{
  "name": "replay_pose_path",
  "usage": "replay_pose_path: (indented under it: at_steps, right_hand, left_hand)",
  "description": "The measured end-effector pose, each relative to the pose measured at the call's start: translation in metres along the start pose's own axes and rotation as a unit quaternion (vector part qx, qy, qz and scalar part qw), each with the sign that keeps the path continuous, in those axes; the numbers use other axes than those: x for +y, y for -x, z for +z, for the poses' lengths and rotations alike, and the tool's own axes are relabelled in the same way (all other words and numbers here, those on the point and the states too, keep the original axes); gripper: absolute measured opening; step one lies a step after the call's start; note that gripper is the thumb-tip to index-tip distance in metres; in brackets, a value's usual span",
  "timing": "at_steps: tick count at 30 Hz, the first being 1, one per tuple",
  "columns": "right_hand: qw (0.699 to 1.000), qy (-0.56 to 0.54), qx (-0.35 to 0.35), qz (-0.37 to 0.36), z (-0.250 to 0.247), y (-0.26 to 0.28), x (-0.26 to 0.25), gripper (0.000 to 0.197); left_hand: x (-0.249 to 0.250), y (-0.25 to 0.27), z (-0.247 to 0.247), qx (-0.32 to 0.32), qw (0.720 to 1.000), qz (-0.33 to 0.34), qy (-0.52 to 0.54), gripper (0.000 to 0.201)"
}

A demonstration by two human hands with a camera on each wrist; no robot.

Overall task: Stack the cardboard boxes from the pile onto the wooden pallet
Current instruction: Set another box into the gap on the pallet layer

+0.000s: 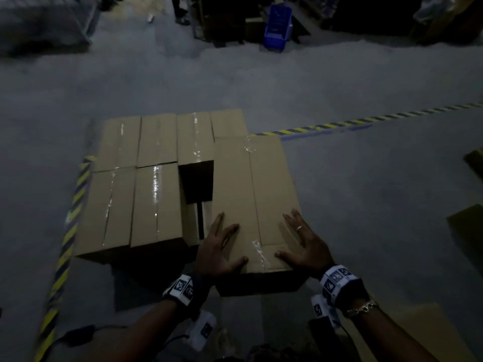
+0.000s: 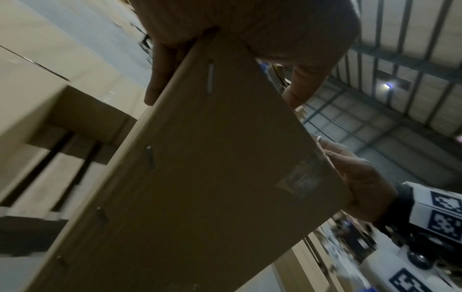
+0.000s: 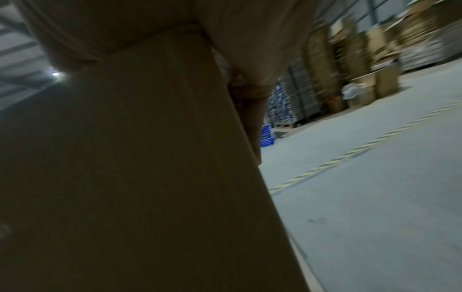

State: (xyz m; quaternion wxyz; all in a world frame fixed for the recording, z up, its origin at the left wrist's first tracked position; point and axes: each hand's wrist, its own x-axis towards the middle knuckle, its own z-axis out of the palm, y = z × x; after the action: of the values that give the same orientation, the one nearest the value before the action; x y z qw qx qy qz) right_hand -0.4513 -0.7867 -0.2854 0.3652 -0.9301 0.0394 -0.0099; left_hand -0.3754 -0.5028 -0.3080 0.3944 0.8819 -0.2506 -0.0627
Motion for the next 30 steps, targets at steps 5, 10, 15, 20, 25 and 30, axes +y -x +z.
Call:
replay_pose_path:
  at_steps: [5,10,15,20,25,30]
  right_hand:
    - [0.999,-0.011,-0.045,-0.021,0.026,-0.046,-0.019,0.1]
    - [0.994,-0.033,-0.105,-0.018,0.054,-0.097,-0.01,0.098]
    - [0.985,-0.075,-0.156,-0.013,0.09,-0.161,0.014,0.096]
    - [0.975,-0.135,-0.179,-0.008,0.126,-0.218,0.036,0.093]
    - [0.97,-0.14,-0.196,-0.001,0.162,-0.251,0.055,0.093]
    - [0.959,-0.175,-0.22,0.024,0.204,-0.285,0.079,0.095]
  left_hand:
    - [-0.035,-0.003,-0.025,0.014,0.999,-0.043,-0.005,0.091]
    - [-0.073,-0.021,-0.031,-0.01,0.996,-0.09,-0.008,0.105]
    - [-0.117,-0.057,-0.03,-0.045,0.992,-0.111,-0.029,0.119]
    - [-0.16,-0.099,-0.03,-0.074,0.988,-0.134,-0.033,0.123]
    - [-0.199,-0.118,-0.031,-0.138,0.981,-0.132,-0.041,0.133]
    - [-0.257,-0.125,-0.009,-0.183,0.972,-0.147,-0.035,0.134]
